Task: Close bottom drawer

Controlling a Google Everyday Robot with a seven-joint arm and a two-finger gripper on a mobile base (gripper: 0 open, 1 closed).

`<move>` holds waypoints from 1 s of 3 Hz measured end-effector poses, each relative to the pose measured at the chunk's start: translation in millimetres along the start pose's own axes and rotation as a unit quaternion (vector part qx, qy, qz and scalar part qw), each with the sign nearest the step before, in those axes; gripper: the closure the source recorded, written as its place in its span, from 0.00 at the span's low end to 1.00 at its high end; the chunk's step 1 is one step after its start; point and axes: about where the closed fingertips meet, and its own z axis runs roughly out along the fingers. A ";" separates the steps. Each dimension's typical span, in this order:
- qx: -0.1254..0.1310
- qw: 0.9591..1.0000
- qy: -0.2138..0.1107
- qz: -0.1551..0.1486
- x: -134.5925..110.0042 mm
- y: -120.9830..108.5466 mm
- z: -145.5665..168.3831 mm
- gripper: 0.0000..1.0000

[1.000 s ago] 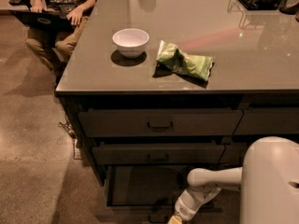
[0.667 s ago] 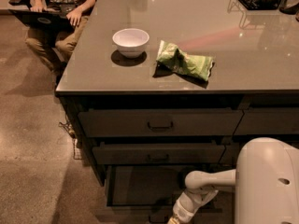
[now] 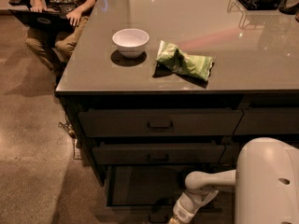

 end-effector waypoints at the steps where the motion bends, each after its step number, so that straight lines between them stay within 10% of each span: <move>1: 0.017 1.000 0.007 0.023 4.7 -18.9 13.7 1.00; 3: 0.067 0.994 -0.037 0.072 19.6 -80.4 27.4 1.00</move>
Offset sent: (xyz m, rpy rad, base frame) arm 0.0306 -0.0438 -0.0842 -0.0991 -0.0377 -0.1797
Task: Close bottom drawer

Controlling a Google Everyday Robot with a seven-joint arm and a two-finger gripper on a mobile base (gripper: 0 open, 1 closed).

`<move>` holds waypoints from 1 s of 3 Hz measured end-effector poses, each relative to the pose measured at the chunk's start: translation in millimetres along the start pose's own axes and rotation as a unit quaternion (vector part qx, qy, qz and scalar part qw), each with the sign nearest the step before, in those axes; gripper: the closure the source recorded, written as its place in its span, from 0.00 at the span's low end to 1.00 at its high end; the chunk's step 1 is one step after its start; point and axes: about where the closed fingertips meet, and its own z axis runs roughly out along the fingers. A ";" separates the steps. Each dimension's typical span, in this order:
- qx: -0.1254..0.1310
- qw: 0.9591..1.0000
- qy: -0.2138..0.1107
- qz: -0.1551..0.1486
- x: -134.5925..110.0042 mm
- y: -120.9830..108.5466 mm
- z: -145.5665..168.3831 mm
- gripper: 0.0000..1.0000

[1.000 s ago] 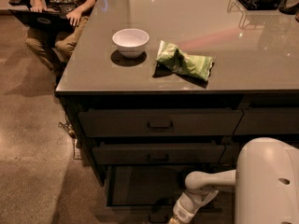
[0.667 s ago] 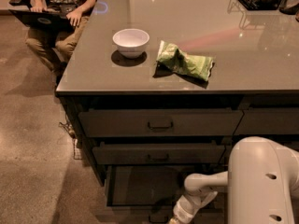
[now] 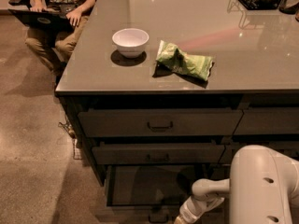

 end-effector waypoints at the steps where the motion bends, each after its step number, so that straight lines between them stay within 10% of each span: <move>1: 0.031 0.999 -0.039 0.008 -10.8 -25.9 0.2 1.00; 3: 0.034 0.997 -0.063 0.010 -21.3 -35.5 5.8 1.00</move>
Offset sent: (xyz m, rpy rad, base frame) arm 0.0834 -0.0207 -0.0279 0.0163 -0.2476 -0.1581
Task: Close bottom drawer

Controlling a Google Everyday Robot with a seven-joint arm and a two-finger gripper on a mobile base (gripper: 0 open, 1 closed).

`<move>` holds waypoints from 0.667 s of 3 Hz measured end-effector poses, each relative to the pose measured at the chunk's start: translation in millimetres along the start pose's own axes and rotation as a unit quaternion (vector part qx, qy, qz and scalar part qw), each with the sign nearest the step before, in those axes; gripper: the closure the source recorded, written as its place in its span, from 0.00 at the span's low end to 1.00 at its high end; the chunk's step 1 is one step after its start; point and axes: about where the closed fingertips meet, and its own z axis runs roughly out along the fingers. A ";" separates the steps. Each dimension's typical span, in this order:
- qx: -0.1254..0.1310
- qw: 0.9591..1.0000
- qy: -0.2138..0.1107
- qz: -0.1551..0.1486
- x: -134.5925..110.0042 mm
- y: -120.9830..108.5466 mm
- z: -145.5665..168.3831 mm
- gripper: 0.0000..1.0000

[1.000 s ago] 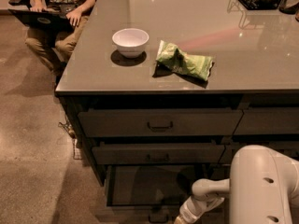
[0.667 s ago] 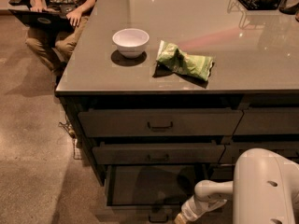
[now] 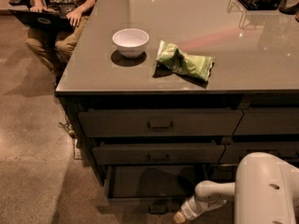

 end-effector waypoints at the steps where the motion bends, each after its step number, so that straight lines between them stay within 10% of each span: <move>1: 0.031 0.998 -0.051 0.025 -8.2 -44.6 -3.8 1.00; 2: 0.031 0.998 -0.051 0.025 -7.0 -43.7 -3.6 1.00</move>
Offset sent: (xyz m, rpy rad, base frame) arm 0.0946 -0.0853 -0.0156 -0.0186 -0.2445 -0.2543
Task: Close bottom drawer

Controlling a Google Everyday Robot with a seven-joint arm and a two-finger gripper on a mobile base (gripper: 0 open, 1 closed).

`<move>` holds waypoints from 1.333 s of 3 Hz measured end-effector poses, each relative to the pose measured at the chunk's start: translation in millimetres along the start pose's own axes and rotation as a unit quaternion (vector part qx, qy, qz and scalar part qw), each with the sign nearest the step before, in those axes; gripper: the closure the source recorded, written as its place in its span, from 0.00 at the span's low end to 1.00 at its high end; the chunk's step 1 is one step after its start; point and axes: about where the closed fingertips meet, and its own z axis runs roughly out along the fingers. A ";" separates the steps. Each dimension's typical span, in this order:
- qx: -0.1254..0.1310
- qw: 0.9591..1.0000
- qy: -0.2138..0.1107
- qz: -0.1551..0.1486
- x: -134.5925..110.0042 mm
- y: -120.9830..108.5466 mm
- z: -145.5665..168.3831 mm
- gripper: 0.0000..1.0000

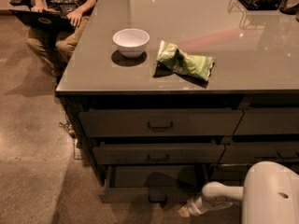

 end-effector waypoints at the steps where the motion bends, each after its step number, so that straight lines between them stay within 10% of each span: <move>1: 0.027 0.999 -0.041 0.001 -20.4 -29.8 -11.3 1.00; 4: 0.056 0.993 -0.101 -0.011 -62.2 -72.3 -27.5 1.00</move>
Offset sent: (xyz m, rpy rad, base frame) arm 0.0907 -0.0535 0.0238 -0.0096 -0.2430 -0.1212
